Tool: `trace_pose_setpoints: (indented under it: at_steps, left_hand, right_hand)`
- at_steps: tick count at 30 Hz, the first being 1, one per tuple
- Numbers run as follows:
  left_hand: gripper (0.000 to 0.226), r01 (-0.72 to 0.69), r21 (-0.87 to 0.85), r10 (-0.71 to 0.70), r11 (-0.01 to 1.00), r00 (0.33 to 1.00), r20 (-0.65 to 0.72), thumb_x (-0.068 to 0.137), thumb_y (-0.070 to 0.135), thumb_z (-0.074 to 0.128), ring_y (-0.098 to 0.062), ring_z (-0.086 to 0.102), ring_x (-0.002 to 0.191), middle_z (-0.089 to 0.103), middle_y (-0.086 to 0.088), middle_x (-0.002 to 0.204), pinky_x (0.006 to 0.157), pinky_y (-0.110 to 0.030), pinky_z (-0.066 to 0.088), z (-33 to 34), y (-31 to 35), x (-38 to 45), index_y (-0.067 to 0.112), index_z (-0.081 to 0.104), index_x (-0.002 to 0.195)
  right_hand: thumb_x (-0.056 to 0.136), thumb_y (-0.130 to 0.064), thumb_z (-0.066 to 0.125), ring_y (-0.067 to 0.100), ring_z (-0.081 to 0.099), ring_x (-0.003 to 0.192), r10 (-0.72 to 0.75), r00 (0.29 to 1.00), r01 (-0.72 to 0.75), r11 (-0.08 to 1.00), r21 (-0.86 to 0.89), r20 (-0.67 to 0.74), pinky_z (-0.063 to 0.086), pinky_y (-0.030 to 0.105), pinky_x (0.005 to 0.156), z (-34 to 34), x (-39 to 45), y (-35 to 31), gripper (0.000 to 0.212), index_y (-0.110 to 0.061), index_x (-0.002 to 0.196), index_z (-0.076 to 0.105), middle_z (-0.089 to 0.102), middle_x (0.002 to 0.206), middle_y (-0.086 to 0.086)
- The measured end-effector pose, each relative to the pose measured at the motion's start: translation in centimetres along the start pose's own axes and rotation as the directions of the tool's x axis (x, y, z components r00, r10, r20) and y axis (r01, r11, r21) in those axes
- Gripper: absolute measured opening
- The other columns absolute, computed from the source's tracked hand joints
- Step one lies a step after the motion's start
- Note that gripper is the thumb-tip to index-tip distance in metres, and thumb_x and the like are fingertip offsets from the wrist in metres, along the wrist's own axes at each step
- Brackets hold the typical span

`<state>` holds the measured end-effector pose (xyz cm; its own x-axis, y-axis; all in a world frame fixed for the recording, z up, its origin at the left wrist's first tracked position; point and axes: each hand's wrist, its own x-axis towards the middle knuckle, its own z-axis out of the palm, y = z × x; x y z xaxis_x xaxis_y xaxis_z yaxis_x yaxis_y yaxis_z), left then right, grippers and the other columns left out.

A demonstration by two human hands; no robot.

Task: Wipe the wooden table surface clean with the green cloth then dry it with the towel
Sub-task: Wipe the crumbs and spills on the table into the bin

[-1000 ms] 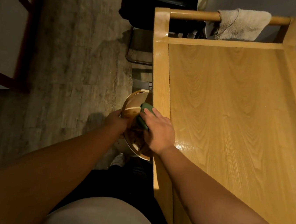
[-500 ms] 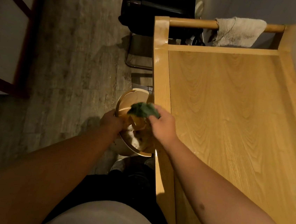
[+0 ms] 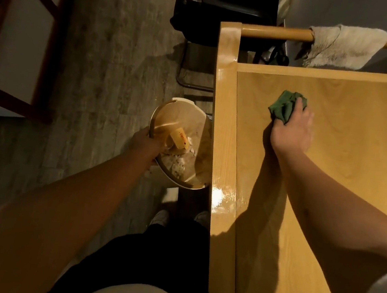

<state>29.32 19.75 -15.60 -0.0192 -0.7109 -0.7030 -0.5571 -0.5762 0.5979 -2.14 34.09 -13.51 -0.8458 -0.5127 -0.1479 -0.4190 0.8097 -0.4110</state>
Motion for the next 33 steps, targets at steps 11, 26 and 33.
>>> trace_pose_setpoints:
  at_steps: [11, 26, 33]
  left_hand:
    - [0.054, -0.076, 0.045, 0.074, 0.996, 0.997, 0.031, 0.089, 0.029, 0.075, -0.022, 0.063, 0.081, 0.06, 0.007, 0.092, 0.043, -0.03, 0.055, -0.2, 2.7, 4.2, 0.029, 0.057, 0.14]
    - [0.054, -0.015, -0.032, 0.019, 0.999, 0.992, 0.124, 0.085, 0.029, 0.079, -0.04, 0.068, 0.105, 0.067, -0.01, 0.125, 0.076, -0.064, 0.061, -2.6, 0.8, 2.0, 0.032, 0.06, 0.136]
    - [0.053, -0.037, 0.043, 0.031, 0.998, 0.989, 0.144, 0.09, 0.011, 0.063, -0.042, 0.067, 0.103, 0.066, -0.014, 0.12, 0.081, -0.063, 0.06, -4.9, -2.9, -0.1, 0.028, 0.058, 0.14]
  right_hand:
    - [0.095, -0.036, 0.046, 0.025, 0.015, 0.152, -0.284, 0.954, 0.297, 0.938, -0.18, 0.094, 0.026, 0.048, 0.116, 3.8, 0.7, -7.3, 0.072, -0.02, 0.159, 0.015, 0.014, 0.166, 0.005]
    - [0.093, -0.021, 0.056, 0.028, 0.063, 0.109, -0.362, 0.887, 0.297, 0.923, 0.244, 0.287, 0.051, 0.039, 0.094, 8.1, -10.9, -14.6, 0.049, -0.028, 0.141, 0.053, 0.069, 0.121, 0.005]
    - [0.095, -0.021, 0.054, 0.021, 0.058, 0.116, -0.038, 0.929, -0.167, 0.844, 0.509, 0.368, 0.043, 0.031, 0.099, 7.3, -18.3, -12.3, 0.042, -0.026, 0.136, 0.06, 0.067, 0.126, 0.0]
